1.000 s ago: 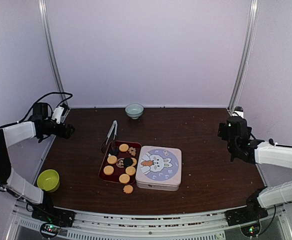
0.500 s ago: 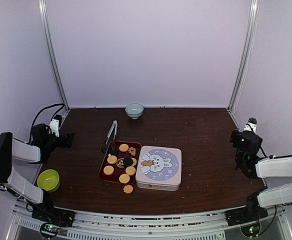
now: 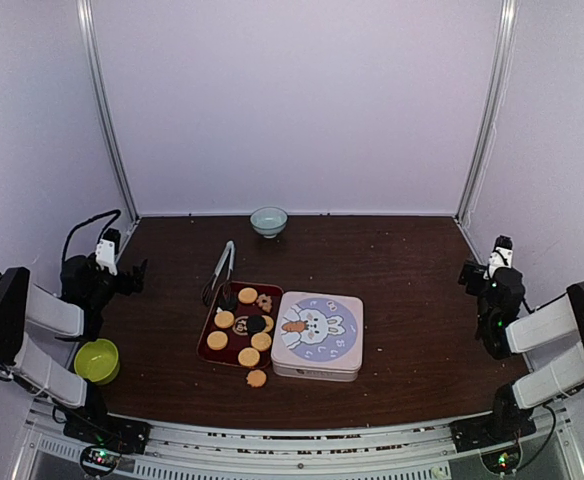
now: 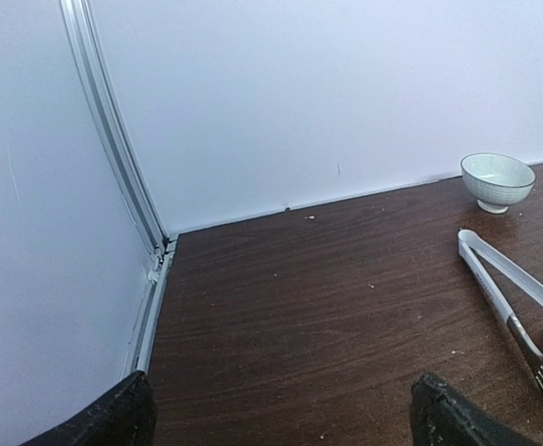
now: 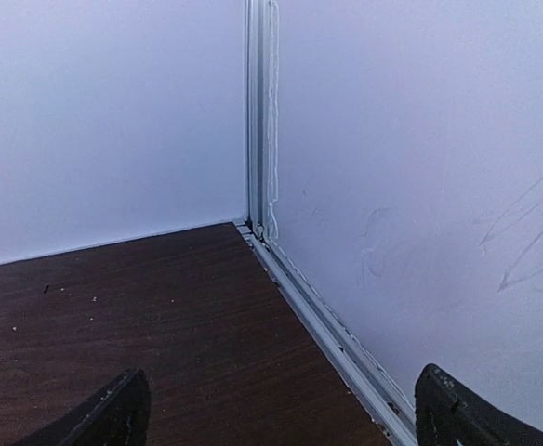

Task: Pack the cookies
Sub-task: Reset both arms

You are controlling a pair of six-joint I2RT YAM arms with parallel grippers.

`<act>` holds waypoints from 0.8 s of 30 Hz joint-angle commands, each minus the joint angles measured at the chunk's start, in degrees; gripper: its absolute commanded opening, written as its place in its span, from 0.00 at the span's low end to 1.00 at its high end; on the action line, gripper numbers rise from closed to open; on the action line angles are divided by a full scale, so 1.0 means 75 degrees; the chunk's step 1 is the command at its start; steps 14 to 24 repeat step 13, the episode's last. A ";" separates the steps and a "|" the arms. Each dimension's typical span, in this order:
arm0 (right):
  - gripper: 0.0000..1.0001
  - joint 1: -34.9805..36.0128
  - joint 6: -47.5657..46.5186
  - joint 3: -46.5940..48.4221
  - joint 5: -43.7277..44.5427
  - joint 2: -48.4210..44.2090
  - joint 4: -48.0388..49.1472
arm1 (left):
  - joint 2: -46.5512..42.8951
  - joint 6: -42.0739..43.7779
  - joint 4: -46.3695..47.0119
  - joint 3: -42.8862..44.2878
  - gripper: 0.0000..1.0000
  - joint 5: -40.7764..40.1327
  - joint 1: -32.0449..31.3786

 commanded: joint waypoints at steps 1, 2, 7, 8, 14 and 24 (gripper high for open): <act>1.00 -0.0054 0.0076 0.0041 -0.0485 0.0135 0.0706 | 0.0038 0.0048 0.0580 0.0013 0.98 -0.0045 -0.0023; 1.00 -0.0053 0.0158 0.0152 -0.0441 0.0047 0.0290 | 0.0035 0.0050 0.0590 0.0006 0.98 -0.0044 -0.0026; 1.00 -0.0052 0.0135 0.0236 -0.0408 0.0045 0.0133 | 0.0054 0.0064 0.0521 0.0058 0.98 -0.0048 -0.0023; 1.00 -0.0052 0.0154 0.0244 -0.0400 0.0016 0.0071 | 0.0056 0.0065 0.0514 0.0053 0.98 -0.0043 -0.0026; 1.00 -0.0052 0.0127 0.0214 -0.0409 0.0062 0.0199 | 0.0036 0.0064 0.0544 0.0026 0.98 -0.0046 -0.0031; 1.00 -0.0052 0.0127 0.0214 -0.0409 0.0062 0.0199 | 0.0036 0.0064 0.0544 0.0026 0.98 -0.0046 -0.0031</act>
